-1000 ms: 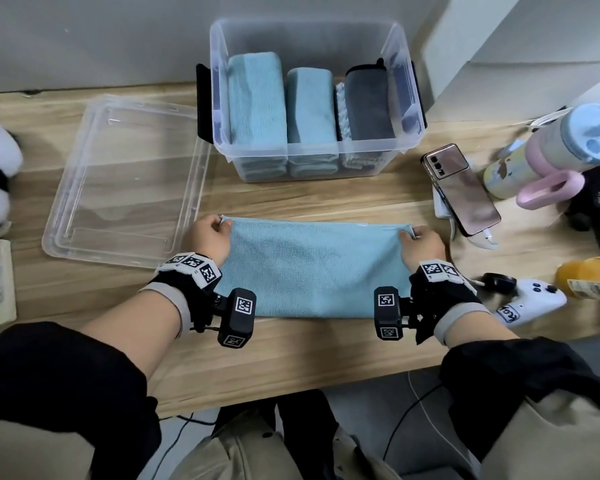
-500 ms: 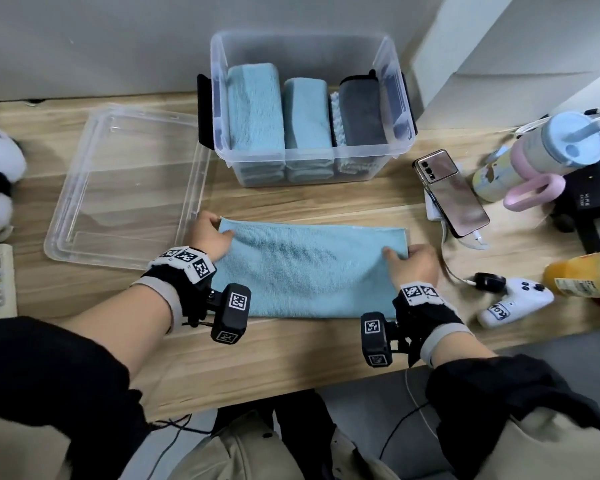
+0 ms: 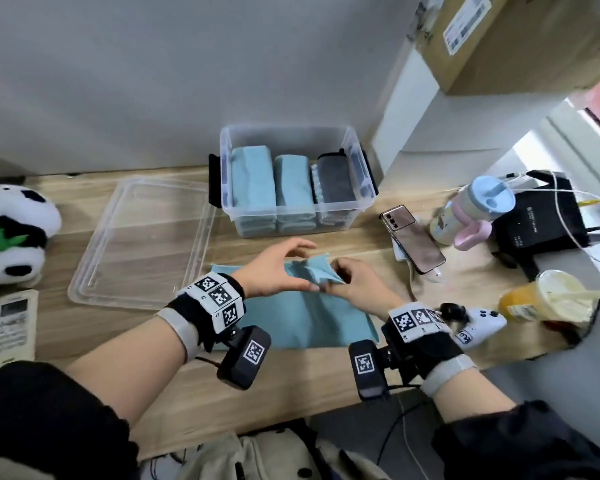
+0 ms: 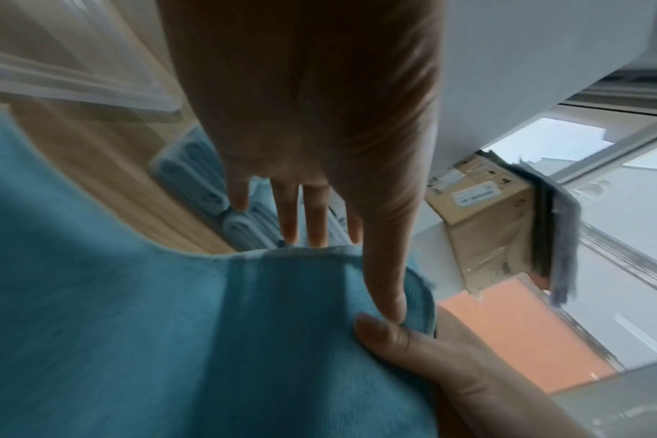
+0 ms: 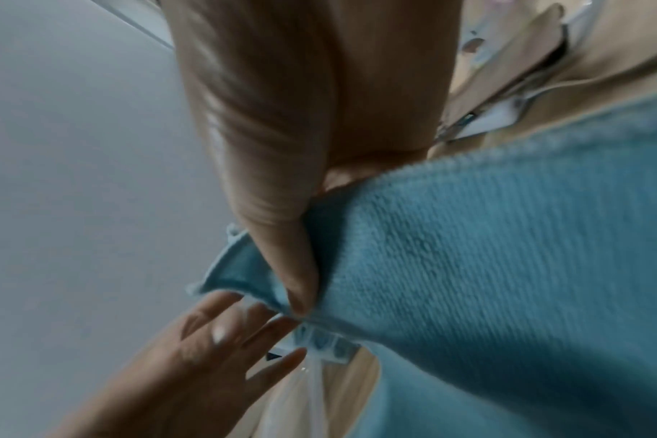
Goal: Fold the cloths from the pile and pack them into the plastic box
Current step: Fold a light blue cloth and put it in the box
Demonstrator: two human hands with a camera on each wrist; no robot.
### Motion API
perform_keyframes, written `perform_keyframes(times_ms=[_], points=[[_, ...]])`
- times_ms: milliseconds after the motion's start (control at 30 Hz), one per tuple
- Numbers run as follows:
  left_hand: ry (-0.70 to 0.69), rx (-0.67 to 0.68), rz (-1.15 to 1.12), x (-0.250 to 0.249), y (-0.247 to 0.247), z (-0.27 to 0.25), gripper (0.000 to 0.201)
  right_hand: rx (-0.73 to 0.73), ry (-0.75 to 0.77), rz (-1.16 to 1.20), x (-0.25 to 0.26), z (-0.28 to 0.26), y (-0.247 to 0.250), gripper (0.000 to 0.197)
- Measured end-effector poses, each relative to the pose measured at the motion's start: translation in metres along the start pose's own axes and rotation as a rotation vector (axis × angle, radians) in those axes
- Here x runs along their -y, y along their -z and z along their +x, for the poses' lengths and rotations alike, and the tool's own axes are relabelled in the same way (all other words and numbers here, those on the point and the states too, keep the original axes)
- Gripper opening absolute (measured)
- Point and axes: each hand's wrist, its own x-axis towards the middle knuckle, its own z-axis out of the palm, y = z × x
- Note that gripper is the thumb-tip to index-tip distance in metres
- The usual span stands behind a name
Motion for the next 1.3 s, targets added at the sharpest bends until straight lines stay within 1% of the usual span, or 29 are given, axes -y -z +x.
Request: perform_keyframes(times_ms=[100, 133, 167, 233, 300, 367, 400, 433, 467, 533, 567, 633, 667, 700, 733, 767, 867, 967, 1067, 1100, 1167, 1233, 1300], points=[[-0.079, -0.04, -0.008, -0.019, 0.004, -0.005, 0.017, 0.054, 0.058, -0.099, 0.019, -0.003, 0.006, 0.018], [-0.085, -0.064, -0.013, -0.022, 0.006, -0.007, 0.007, 0.066, 0.069, -0.135, 0.023, -0.003, 0.008, 0.018], [-0.081, -0.093, -0.007, -0.024, 0.008, -0.008, 0.002, 0.069, 0.067, -0.156, 0.026, -0.004, 0.011, 0.023], [-0.069, -0.164, 0.012, -0.025, 0.011, -0.011, 0.012, 0.072, 0.016, -0.151, 0.031, -0.005, 0.016, 0.032], [-0.049, -0.23, -0.006, -0.027, 0.015, -0.014, 0.015, 0.127, -0.04, -0.217, 0.034, -0.008, 0.022, 0.034], [-0.031, -0.257, -0.022, -0.028, 0.02, -0.016, 0.015, 0.204, -0.091, -0.353, 0.032, -0.012, 0.03, 0.027], [-0.024, -0.262, -0.021, -0.027, 0.024, -0.017, 0.015, 0.218, -0.109, -0.378, 0.028, -0.013, 0.035, 0.021], [-0.019, -0.272, -0.008, -0.027, 0.028, -0.019, 0.018, 0.213, -0.112, -0.364, 0.026, -0.015, 0.039, 0.016], [-0.011, -0.287, 0.002, -0.027, 0.033, -0.021, 0.024, 0.192, -0.107, -0.322, 0.025, -0.016, 0.043, 0.015], [0.015, -0.31, 0.022, -0.024, 0.043, -0.024, 0.031, 0.11, -0.059, -0.205, 0.024, -0.017, 0.048, 0.018], [0.033, -0.321, 0.044, -0.022, 0.048, -0.026, 0.03, 0.054, -0.027, -0.131, 0.026, -0.017, 0.05, 0.016], [0.059, -0.329, 0.057, -0.021, 0.057, -0.028, 0.02, -0.051, 0.029, 0.011, 0.034, -0.015, 0.053, 0.008], [0.065, -0.329, 0.045, -0.021, 0.063, -0.027, 0.018, -0.09, 0.059, 0.067, 0.04, -0.013, 0.054, 0.01], [0.074, -0.329, 0.028, -0.023, 0.068, -0.027, 0.019, -0.126, 0.087, 0.11, 0.046, -0.011, 0.056, 0.017], [0.082, -0.328, 0.017, -0.026, 0.074, -0.026, 0.021, -0.157, 0.112, 0.133, 0.052, -0.009, 0.057, 0.024], [0.08, -0.331, 0.011, -0.031, 0.08, -0.025, 0.023, -0.177, 0.137, 0.15, 0.058, -0.007, 0.058, 0.025], [0.075, -0.365, -0.029, -0.048, 0.097, -0.02, 0.028, -0.208, 0.165, 0.201, 0.077, 0.002, 0.062, 0.007], [0.086, -0.451, -0.07, -0.064, 0.112, -0.014, 0.033, -0.278, 0.236, 0.207, 0.095, 0.015, 0.066, 0.014], [0.023, -0.533, -0.205, -0.081, 0.122, -0.01, 0.032, -0.352, 0.314, 0.223, 0.117, 0.022, 0.072, 0.016], [0.002, -0.558, -0.28, -0.087, 0.124, -0.011, 0.032, -0.369, 0.345, 0.242, 0.123, 0.022, 0.073, 0.016], [-0.035, -0.571, -0.432, -0.093, 0.126, -0.018, 0.039, -0.377, 0.408, 0.304, 0.131, 0.018, 0.074, 0.017], [-0.069, -0.526, -0.53, -0.089, 0.125, -0.029, 0.041, -0.337, 0.426, 0.365, 0.131, 0.009, 0.072, 0.017], [-0.05, -0.452, -0.546, -0.075, 0.117, -0.042, 0.037, -0.247, 0.382, 0.372, 0.118, -0.003, 0.068, 0.016]])
